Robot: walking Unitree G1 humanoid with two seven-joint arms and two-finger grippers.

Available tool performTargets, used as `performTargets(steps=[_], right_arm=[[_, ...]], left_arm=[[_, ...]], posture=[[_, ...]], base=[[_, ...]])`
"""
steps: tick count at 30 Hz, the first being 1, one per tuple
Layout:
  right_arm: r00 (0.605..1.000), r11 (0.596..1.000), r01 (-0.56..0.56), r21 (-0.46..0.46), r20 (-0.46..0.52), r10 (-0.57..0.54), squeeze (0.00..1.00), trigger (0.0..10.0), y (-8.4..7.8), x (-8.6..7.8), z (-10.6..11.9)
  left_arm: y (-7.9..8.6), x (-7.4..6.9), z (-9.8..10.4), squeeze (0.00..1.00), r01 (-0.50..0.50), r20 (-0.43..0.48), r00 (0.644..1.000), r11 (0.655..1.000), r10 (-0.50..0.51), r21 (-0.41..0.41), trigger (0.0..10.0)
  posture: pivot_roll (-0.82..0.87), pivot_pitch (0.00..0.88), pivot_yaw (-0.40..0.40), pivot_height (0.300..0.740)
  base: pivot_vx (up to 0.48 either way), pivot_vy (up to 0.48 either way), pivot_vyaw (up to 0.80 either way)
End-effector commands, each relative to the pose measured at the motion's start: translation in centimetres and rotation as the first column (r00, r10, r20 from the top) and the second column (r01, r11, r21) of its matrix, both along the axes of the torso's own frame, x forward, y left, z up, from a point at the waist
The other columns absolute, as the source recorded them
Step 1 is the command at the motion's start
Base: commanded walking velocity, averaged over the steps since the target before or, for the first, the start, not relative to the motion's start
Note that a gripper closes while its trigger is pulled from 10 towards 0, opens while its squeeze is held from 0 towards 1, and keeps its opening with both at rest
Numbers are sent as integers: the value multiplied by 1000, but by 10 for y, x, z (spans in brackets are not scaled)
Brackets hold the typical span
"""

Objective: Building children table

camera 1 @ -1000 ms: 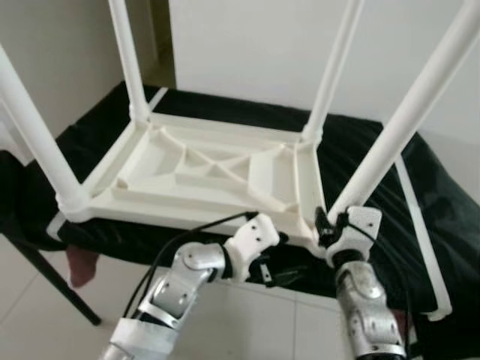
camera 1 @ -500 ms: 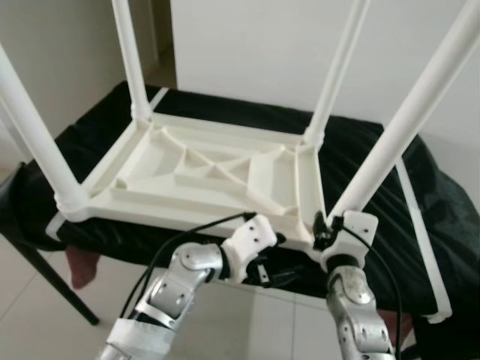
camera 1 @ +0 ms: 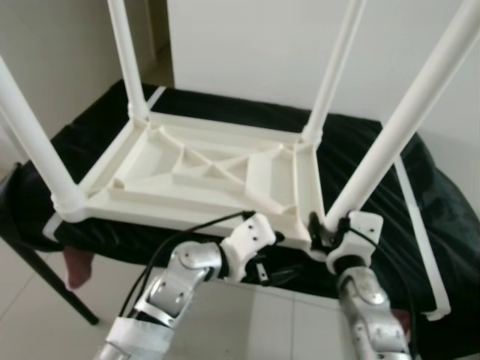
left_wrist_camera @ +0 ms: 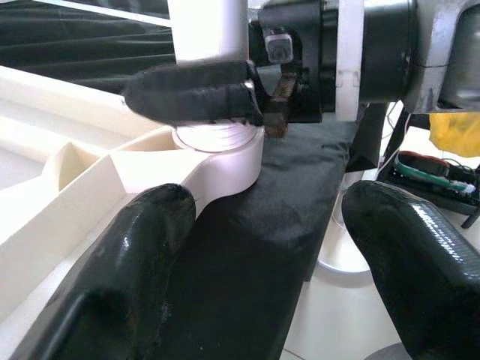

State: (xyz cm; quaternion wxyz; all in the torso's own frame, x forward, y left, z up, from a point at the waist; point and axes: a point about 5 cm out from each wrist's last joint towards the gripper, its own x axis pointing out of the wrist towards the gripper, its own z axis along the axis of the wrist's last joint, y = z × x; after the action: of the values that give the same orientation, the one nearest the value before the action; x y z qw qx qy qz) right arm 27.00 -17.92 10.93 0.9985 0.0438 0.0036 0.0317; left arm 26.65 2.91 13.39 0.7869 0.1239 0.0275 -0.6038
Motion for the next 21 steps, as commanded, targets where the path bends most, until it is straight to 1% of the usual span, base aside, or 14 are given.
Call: performTargets(steps=[1,2,3,6,7,9,10,12,13,16,17,19,20,21], right_arm=[[998,998,-65,-25,9,65,0,10000,-5,1,-2],[996,995,-90,-48,17,91,0,10000,-6,2,0],[996,995,-90,-48,17,91,0,10000,-6,2,0],[987,984,-157,-87,30,161,0,10000,-7,4,4],[987,984,-157,-87,30,161,0,10000,-7,4,4],[971,967,-227,-120,43,233,0,10000,-7,8,9],[971,967,-227,-120,43,233,0,10000,-7,8,9],[958,952,-276,-136,46,284,0,10000,-8,12,13],[958,952,-276,-136,46,284,0,10000,-8,12,13],[934,926,-345,-153,40,354,0,10000,-6,15,14],[931,921,-354,-160,28,363,0,3176,-6,16,13],[930,919,-358,-165,21,366,0,3176,-6,17,11],[930,918,-362,-165,6,368,0,1098,-7,17,9],[930,917,-364,-165,-5,369,0,1098,-7,18,7]], left_arm=[[0,2,-2,0,-46,5,999,999,46,0,10000],[0,2,-2,0,-47,6,999,999,47,-1,10000],[0,2,-2,0,-47,6,999,999,47,-1,10000],[1,3,-1,0,-49,7,999,999,49,0,10000],[1,3,-1,0,-49,7,999,999,49,0,10000],[1,3,-1,0,-49,6,999,999,49,1,10000],[1,3,-1,0,-49,6,999,999,49,1,10000],[1,3,-2,0,-50,5,999,999,50,0,10000],[1,3,-2,0,-50,5,999,999,50,0,10000],[1,3,-1,0,-51,6,999,999,51,-2,10000],[1,3,-1,0,-52,8,999,999,52,-1,10000],[1,3,-1,0,-53,8,999,999,53,-1,10000],[1,3,0,0,-54,9,998,999,54,-1,10000],[1,3,0,0,-55,10,998,998,55,-1,10000]], posture=[[21,1,-54,740],[21,1,-54,740],[21,1,-54,740],[21,1,-53,740],[21,1,-53,740],[23,0,-53,740],[23,0,-53,740],[25,0,-54,740],[25,0,-54,740],[27,0,-57,740],[30,0,-59,740],[30,0,-59,740],[35,0,-62,740],[35,0,-62,740]], base=[[0,0,0],[0,0,0],[0,0,0],[0,0,0],[0,0,0],[0,0,0],[0,0,0],[0,0,0],[0,0,0],[0,0,0],[0,0,0],[0,0,0],[0,0,0],[0,0,0]])
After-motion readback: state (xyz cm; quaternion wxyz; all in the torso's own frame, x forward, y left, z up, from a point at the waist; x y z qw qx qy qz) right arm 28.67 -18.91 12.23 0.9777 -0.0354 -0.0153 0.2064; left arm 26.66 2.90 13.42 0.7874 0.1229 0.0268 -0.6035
